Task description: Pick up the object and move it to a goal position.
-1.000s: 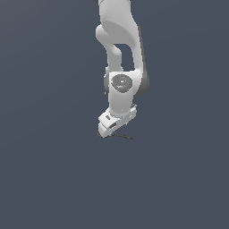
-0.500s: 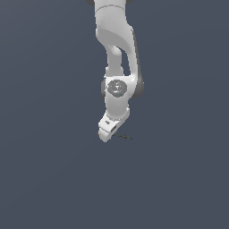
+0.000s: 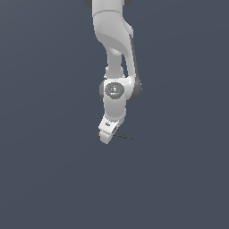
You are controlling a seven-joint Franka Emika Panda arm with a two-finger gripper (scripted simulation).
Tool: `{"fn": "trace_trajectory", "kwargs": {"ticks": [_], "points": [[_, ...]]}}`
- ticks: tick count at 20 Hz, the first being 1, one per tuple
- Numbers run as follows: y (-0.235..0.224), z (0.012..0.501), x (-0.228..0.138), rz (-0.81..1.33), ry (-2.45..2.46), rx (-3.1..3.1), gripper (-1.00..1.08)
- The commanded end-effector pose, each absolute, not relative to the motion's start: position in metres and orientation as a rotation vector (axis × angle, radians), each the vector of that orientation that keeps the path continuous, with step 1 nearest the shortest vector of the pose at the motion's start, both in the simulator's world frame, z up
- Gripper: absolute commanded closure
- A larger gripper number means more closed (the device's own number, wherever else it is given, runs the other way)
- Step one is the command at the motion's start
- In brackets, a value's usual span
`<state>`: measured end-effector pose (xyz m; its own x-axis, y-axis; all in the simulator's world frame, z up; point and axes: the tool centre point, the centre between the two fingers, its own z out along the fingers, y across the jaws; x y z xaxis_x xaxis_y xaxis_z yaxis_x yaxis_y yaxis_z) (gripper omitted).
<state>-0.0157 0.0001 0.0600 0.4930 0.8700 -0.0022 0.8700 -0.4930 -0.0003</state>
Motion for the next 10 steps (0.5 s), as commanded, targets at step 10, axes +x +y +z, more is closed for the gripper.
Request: {"fn": "trace_trajectory", "kwargs": {"ticks": [10], "points": [[-0.0005, 0.05, -0.0164, -0.001, 1.609, 2.698, -0.92]]}}
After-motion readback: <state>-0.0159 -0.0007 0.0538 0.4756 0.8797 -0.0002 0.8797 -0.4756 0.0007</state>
